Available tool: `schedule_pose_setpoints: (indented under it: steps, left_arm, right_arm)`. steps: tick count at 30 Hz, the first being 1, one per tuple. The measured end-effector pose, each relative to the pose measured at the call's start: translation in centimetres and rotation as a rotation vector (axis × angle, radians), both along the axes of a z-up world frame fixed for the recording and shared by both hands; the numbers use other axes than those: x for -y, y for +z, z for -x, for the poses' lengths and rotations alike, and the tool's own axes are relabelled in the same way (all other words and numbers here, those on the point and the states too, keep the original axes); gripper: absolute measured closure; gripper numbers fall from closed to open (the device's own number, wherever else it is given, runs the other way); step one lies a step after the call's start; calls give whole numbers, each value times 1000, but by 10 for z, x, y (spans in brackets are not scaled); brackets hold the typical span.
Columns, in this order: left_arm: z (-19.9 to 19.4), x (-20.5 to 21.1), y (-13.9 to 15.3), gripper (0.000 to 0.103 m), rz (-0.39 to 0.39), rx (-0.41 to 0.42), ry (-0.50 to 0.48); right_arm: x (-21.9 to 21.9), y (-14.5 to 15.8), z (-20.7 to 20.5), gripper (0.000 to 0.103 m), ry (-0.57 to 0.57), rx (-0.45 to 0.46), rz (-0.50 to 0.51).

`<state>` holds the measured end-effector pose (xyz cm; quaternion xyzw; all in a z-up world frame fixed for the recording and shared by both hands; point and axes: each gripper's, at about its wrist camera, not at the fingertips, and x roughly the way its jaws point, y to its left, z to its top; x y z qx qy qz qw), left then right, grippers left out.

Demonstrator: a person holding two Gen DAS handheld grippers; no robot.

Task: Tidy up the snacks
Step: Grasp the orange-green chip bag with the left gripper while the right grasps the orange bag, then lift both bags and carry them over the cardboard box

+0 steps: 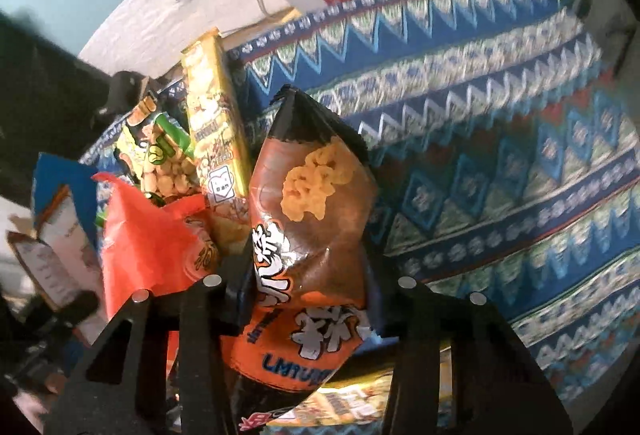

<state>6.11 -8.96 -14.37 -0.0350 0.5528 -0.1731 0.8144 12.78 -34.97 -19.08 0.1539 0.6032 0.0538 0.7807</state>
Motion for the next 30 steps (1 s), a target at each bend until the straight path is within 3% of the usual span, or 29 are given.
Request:
schedule_pose_setpoints:
  steps: [5,13,20,30]
  left_arm:
    - [6,1,14,64,-22,49,-7]
    - [14,-4,30,64,-47,87,-1]
    - [19,-14,46,64,-48,116,17]
    - [27,-33,78,64,-66,180,50]
  right_arm:
    - [-15,27,5,62,68,115,203]
    - [-4,65,22,62,119,239,367]
    - [-7,105,30,62,117,333,388]
    - [-37,146,41,62,171,429,323]
